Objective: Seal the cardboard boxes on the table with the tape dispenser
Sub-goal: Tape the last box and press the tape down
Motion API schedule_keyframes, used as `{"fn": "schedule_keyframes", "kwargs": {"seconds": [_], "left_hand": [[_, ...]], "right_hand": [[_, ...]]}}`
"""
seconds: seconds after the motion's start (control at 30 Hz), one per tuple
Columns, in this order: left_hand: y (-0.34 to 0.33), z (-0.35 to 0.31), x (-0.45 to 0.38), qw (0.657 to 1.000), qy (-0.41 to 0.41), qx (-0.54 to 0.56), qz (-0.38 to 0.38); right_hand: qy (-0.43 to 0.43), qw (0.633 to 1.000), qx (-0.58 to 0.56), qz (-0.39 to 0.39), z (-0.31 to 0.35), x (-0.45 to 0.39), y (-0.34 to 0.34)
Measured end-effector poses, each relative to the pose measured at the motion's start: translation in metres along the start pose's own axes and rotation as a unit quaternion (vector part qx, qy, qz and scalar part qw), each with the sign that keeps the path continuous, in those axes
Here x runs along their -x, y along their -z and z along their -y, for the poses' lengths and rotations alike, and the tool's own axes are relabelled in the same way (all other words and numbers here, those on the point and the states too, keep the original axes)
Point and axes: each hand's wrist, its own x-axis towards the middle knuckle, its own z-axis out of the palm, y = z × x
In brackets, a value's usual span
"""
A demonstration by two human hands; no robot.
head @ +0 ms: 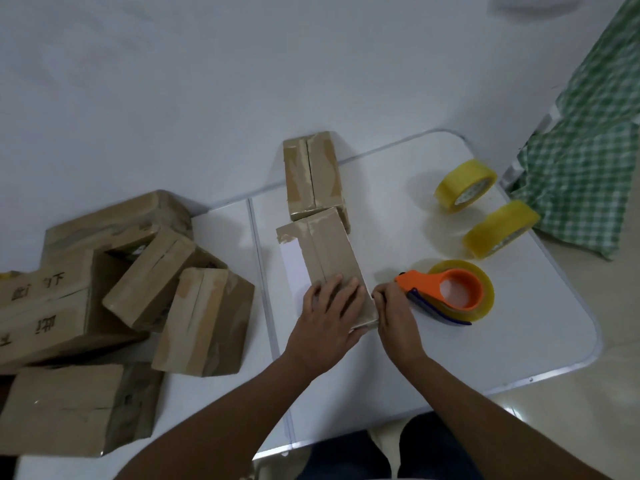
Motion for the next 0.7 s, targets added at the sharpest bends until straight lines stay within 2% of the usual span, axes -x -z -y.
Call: {"fn": "schedule_keyframes", "kwargs": {"seconds": [0.3,0.4,0.47,0.6,0.7], "left_hand": [[0.000,-0.001,0.002,1.000,0.008,0.004,-0.014],[-0.002,-0.001,0.001,1.000,0.013,0.010,-0.022],[-0.002,0.000,0.001,1.000,0.010,0.011,-0.024],[-0.001,0.000,0.001,0.999,0.009,0.018,-0.027],[-0.001,-0.002,0.000,0.999,0.011,0.024,-0.023]], "right_hand": [[-0.064,0.997,-0.017,0.030,-0.004,-0.010,0.009],[-0.091,0.995,-0.048,-0.017,-0.002,0.008,0.018],[-0.062,0.997,-0.041,-0.016,0.005,0.025,0.023],[0.017,0.999,0.020,0.033,0.017,0.044,0.021],[-0.041,0.995,0.008,0.092,0.025,0.039,0.018]]}}
